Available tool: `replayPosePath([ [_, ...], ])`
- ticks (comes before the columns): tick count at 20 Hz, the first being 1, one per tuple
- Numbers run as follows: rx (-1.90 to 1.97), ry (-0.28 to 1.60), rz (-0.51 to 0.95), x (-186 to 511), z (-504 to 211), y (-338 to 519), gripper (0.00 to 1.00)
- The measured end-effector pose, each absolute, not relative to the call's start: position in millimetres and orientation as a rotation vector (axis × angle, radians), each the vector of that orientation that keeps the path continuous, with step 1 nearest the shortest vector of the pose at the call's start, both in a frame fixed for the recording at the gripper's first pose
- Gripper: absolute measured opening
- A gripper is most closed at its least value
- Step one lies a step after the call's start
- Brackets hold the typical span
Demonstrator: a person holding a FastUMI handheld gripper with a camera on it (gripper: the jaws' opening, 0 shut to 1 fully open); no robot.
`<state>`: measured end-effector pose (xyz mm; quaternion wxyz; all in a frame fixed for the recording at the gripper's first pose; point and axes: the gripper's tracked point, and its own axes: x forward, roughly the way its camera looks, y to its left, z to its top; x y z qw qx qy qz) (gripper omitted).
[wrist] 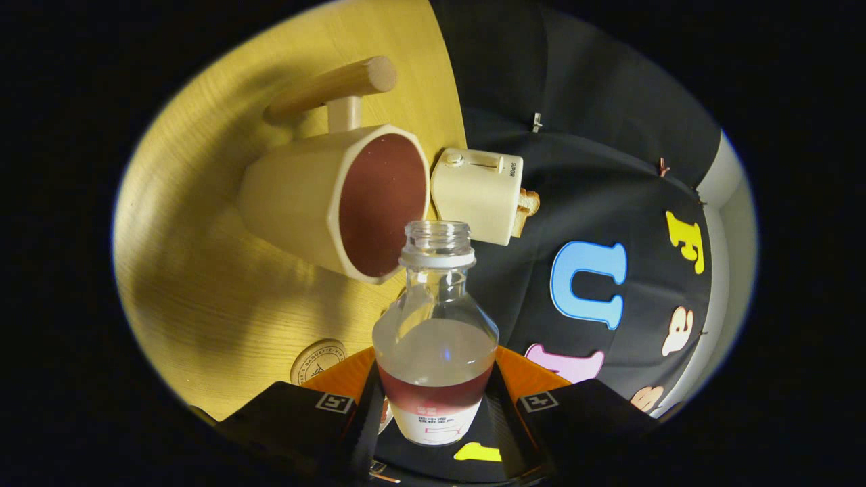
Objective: Take the bottle from table, then pour the juice into the cup, finally place the bottle on the coaster
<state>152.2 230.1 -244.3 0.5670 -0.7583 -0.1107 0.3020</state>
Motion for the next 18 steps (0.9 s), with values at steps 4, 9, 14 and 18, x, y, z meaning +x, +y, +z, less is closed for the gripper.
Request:
replayPosePath([
  [4, -1.816, -0.284, 0.727, 153, -242, 234, 0.73],
  [9, -1.882, -0.363, 0.764, 153, -238, 244, 0.73],
  [14, -1.916, -0.374, 0.775, 158, -236, 244, 0.73],
  [18, -1.932, -0.361, 0.778, 160, -239, 240, 0.73],
])
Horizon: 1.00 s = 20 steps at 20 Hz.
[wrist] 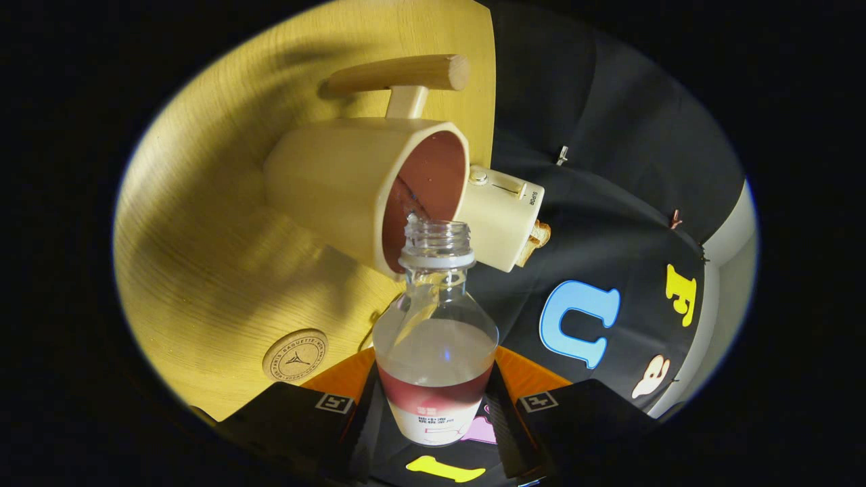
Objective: Take the bottle from table, then pour the juice into the cup, finally place the bottle on the coaster
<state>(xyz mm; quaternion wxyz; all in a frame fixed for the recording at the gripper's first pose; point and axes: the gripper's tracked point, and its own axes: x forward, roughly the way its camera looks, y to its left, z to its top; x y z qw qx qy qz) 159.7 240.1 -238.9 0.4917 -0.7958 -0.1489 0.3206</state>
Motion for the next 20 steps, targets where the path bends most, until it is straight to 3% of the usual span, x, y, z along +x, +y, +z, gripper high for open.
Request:
replayPosePath([
  [20, -2.053, -0.507, 0.761, 173, -200, 255, 0.73],
])
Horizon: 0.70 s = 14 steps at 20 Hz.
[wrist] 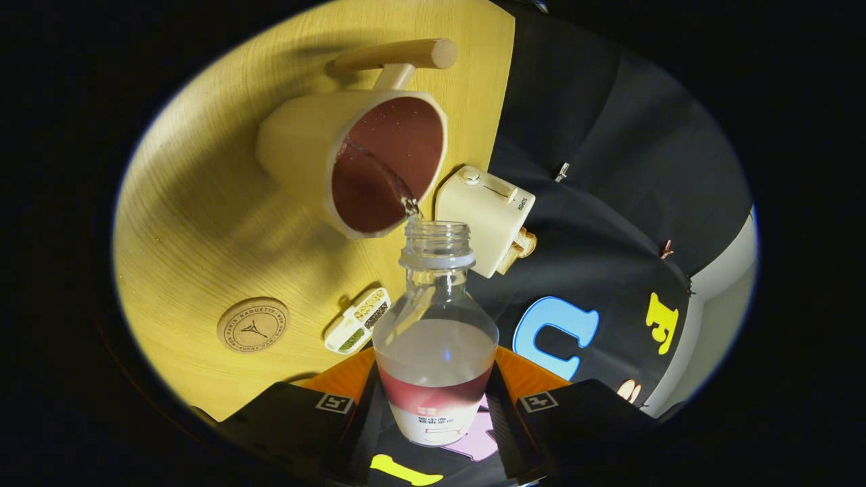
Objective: Take the bottle from table, then pour the juice into the cup, finally place the bottle on the coaster
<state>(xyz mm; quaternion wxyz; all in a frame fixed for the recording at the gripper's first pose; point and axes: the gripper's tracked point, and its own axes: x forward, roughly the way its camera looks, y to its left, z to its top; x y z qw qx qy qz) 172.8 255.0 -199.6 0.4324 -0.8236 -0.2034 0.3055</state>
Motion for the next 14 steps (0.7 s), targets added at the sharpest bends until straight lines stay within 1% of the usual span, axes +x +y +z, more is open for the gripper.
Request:
replayPosePath([
  [6, -2.126, -0.58, 0.781, 171, -188, 268, 0.73],
  [11, -2.185, -0.592, 0.76, 174, -183, 276, 0.73],
  [14, -2.223, -0.621, 0.777, 167, -187, 279, 0.73],
])
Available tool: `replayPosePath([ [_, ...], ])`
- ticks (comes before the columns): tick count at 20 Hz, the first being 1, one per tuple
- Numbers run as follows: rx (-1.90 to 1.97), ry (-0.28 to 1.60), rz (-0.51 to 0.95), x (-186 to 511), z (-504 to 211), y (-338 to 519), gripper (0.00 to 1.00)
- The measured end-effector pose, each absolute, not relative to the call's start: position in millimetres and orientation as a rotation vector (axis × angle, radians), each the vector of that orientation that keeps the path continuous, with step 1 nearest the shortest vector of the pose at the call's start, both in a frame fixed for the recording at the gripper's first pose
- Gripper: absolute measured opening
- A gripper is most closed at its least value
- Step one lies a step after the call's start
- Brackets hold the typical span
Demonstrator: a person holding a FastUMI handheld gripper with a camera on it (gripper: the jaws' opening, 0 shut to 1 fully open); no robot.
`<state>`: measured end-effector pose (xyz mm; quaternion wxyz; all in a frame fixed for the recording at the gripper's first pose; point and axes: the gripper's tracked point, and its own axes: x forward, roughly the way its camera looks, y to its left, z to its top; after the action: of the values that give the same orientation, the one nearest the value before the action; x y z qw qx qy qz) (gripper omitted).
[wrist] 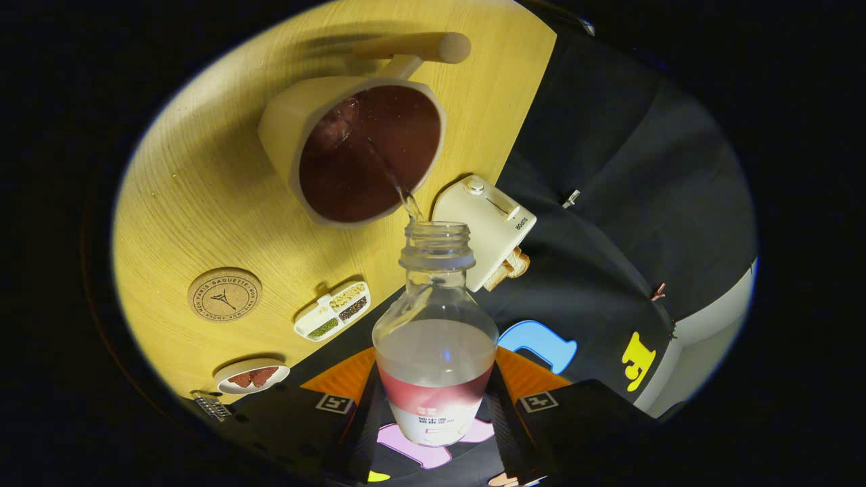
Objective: Take the bottle from table, then pour the juice into the cup, finally place the bottle on the coaster
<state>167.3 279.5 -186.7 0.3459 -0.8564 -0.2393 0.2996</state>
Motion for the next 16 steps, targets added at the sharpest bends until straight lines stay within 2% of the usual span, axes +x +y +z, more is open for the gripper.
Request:
replayPosePath([
  [16, -2.314, -0.622, 0.768, 152, -188, 284, 0.73],
])
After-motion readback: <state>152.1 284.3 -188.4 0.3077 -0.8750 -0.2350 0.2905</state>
